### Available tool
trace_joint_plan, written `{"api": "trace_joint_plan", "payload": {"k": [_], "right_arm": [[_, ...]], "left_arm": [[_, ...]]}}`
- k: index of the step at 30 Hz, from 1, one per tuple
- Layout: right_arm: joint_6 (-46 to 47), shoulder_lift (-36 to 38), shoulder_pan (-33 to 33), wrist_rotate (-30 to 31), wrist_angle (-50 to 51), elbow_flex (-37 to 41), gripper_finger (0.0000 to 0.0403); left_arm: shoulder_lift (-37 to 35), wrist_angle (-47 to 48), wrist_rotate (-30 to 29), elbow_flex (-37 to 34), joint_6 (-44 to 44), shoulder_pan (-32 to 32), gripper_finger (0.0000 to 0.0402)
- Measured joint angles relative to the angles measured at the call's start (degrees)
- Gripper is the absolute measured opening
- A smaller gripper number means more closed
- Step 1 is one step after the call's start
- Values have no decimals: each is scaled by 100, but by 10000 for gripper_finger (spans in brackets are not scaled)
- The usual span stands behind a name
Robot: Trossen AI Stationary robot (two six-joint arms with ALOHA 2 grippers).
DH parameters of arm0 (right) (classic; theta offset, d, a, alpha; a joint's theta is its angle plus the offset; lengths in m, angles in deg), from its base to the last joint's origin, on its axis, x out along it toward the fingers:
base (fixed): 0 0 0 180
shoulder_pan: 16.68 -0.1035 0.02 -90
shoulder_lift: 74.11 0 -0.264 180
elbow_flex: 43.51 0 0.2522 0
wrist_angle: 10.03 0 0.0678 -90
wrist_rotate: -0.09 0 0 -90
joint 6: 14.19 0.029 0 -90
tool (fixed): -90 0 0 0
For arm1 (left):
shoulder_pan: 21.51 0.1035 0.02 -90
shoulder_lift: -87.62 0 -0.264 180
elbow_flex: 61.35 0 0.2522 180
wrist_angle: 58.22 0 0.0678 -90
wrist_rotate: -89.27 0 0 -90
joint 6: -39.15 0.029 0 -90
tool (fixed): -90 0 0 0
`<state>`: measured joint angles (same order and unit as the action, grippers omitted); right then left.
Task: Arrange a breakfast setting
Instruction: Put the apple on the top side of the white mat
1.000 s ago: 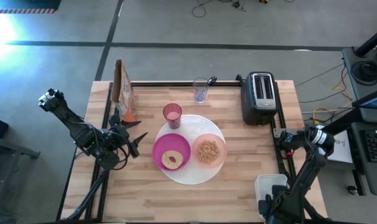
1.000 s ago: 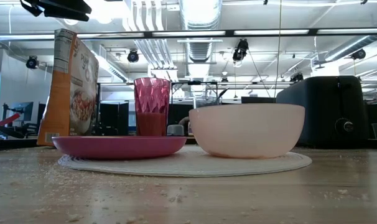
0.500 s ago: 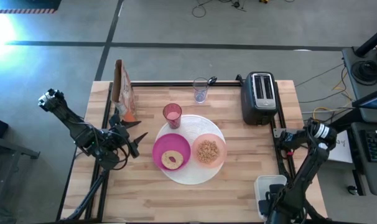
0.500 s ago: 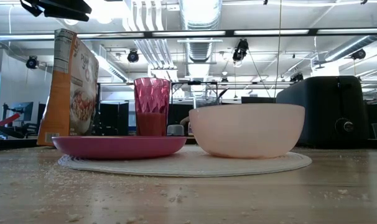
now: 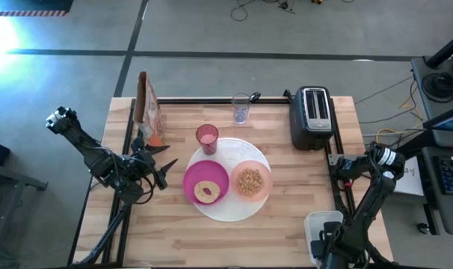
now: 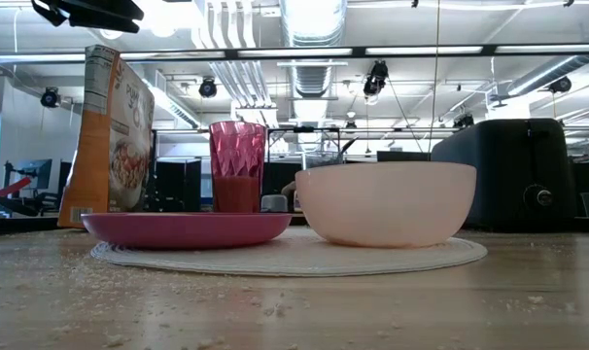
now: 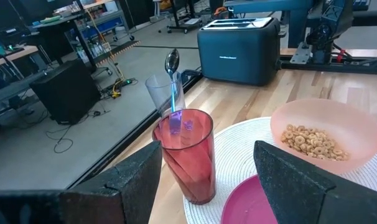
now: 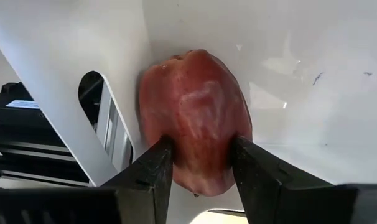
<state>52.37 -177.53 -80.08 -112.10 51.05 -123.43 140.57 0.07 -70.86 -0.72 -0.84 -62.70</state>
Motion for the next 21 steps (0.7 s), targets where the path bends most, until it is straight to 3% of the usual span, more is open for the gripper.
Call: {"api": "trace_joint_plan", "payload": {"k": [6, 15, 21], "right_arm": [[395, 587, -1, 107, 41, -11, 132], [1538, 1608, 0, 1700, 624, 1, 131], [1843, 2148, 7, 1925, 1284, 1, 125]], "left_arm": [[0, 0, -126, 0, 1, 0, 237], [22, 1, -138, -2, 2, 0, 237], [22, 0, -137, -2, 2, 0, 237]]}}
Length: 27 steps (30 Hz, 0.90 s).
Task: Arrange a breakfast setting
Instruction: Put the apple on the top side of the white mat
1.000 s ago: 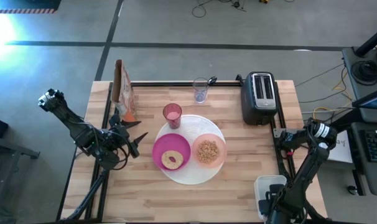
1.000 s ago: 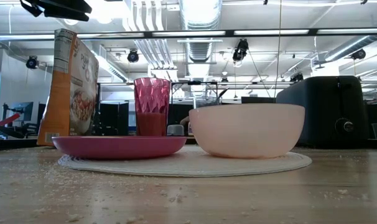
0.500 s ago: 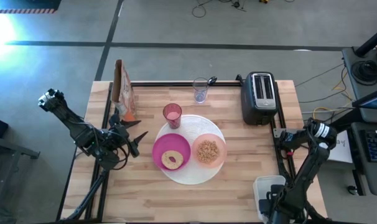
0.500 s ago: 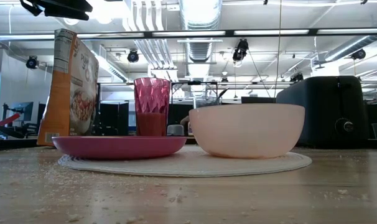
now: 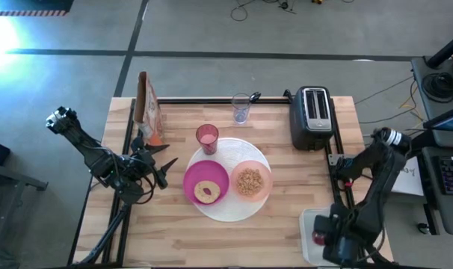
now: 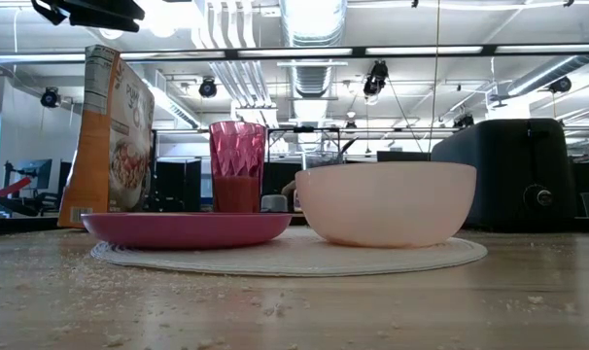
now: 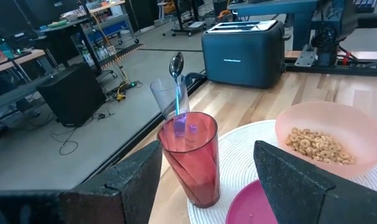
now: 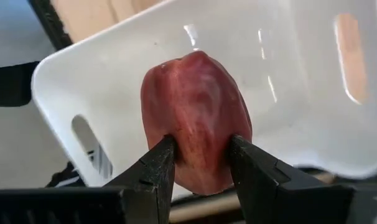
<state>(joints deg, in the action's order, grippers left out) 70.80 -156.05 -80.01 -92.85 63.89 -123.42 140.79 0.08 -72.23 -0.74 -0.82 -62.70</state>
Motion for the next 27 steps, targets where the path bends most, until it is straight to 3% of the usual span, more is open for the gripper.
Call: {"api": "trace_joint_plan", "payload": {"k": [6, 10, 14, 22, 24, 27], "right_arm": [[329, 533, -1, 116, 442, -2, 125], [595, 837, -7, 763, 508, -6, 125], [359, 1062, -4, 2309, 514, -9, 125], [-1183, 1135, 239, 6714, 509, -13, 125], [-1152, 1084, 483, 7251, 508, -13, 125], [-788, 950, 1065, 7324, 495, -13, 125]], "left_arm": [[0, 0, 1, 0, 0, 0, 237], [0, 2, 2, 0, 0, 0, 237], [0, -4, 2, 0, 0, 0, 237], [0, -3, 4, 0, 0, 0, 237], [0, -5, 4, 0, 0, 0, 237], [0, -21, 4, 0, 0, 0, 237]]}}
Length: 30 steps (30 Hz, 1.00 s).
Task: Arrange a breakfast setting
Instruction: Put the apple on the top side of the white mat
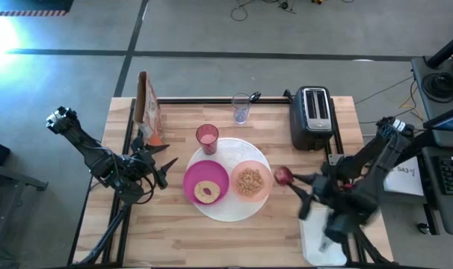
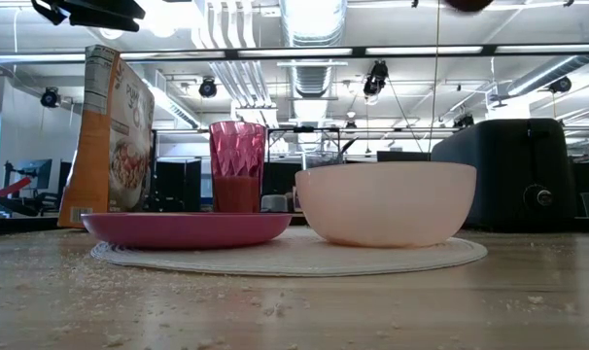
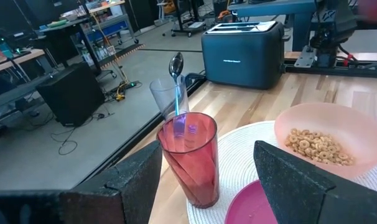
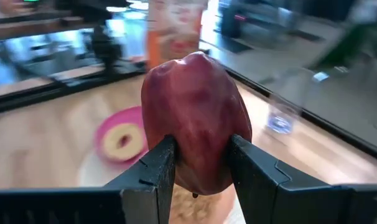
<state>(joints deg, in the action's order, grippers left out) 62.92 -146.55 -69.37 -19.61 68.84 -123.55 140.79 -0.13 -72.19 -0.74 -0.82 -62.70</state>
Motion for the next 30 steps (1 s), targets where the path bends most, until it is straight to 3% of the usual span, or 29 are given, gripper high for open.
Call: {"api": "trace_joint_plan", "payload": {"k": [3, 10, 17, 26, 30], "right_arm": [[272, -192, 691, -137, -57, 2, 125], [-44, -627, 2222, -356, -643, 7, 125], [-1150, -1055, 3473, -1212, -1586, 11, 125], [-2919, -1814, 4370, -1765, -4051, 11, 125], [-3225, -2210, 4516, -2094, -4709, 11, 125]], "left_arm": [[0, -31, 0, 0, 2, 0, 237], [0, -81, 0, 0, 0, 0, 237], [0, -76, 0, 0, 2, 0, 237], [0, -70, -4, 0, 2, 0, 237], [-2, -71, -4, 0, 2, 0, 237]]}}
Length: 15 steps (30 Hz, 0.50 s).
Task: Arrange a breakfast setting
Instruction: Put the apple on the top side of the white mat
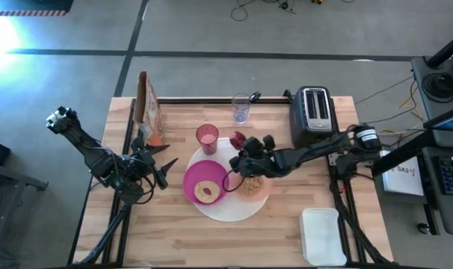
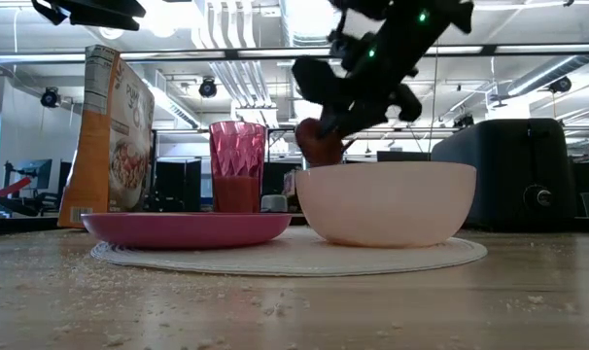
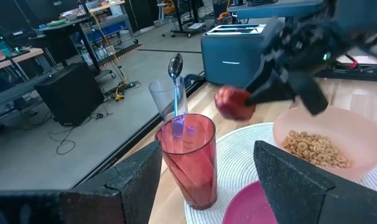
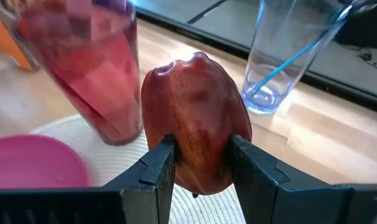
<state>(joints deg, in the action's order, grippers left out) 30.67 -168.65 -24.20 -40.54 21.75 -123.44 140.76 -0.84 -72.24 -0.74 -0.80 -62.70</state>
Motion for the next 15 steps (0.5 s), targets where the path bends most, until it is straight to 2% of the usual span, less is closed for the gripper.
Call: {"api": "trace_joint_plan", "payload": {"k": [15], "right_arm": [[306, -708, 43, -308, -808, -4, 125]], "left_arm": [[-4, -33, 0, 0, 0, 0, 237]]}}
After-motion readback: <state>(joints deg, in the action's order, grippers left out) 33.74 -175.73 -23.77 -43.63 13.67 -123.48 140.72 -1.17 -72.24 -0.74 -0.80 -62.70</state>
